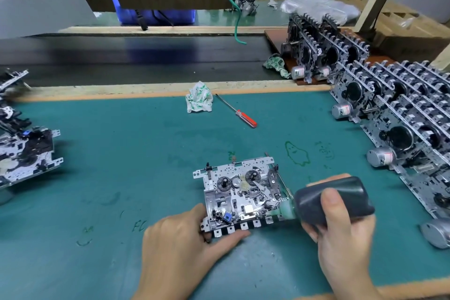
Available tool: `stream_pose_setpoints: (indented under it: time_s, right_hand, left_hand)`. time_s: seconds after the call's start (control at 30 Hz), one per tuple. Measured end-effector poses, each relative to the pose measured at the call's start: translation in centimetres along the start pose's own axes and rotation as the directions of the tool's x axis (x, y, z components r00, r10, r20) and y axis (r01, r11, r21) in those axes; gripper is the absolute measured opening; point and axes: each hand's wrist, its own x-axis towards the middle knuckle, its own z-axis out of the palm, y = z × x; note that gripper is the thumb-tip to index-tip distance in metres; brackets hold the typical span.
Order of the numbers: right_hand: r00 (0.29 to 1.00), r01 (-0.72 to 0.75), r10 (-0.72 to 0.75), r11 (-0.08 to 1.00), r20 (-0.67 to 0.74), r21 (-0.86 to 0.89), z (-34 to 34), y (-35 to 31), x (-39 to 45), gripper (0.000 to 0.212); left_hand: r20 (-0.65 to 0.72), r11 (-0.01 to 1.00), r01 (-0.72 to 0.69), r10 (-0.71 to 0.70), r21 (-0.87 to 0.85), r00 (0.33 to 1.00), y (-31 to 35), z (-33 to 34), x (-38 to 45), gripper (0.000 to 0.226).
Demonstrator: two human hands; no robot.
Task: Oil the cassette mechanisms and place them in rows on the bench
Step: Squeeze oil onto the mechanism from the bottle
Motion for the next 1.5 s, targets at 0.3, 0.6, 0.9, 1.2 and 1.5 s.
stream_pose_setpoints:
  time_s: [0.3,0.6,0.9,1.2,1.5]
  right_hand:
    - [1.000,0.012,-0.012,1.000,-0.010,-0.007,-0.2,0.0,-0.1,0.019]
    - [0.981,0.156,-0.161,0.987,0.105,0.047,-0.4,0.1,-0.3,0.012]
    - [0.886,0.431,-0.408,0.900,0.218,-0.066,-0.6,0.5,0.1,0.026]
    - [0.972,0.222,-0.222,0.975,0.082,0.010,-0.9,0.3,1.4,0.021]
    - [0.909,0.222,-0.078,0.922,0.409,-0.318,-0.6,-1.9,5.1,0.041]
  left_hand:
    - [-0.007,1.000,0.004,-0.004,0.000,1.000,0.1,-0.1,-0.1,0.050]
    - [0.008,1.000,0.004,-0.004,0.007,1.000,-0.1,0.1,-0.1,0.054]
    - [-0.024,1.000,-0.008,0.008,-0.004,1.000,-0.1,-0.2,0.0,0.063]
    - [0.051,0.993,0.118,-0.118,0.005,0.992,-0.8,-0.9,-0.4,0.059]
    - [0.057,0.967,-0.126,0.116,0.222,0.992,-5.0,-9.4,2.6,0.063]
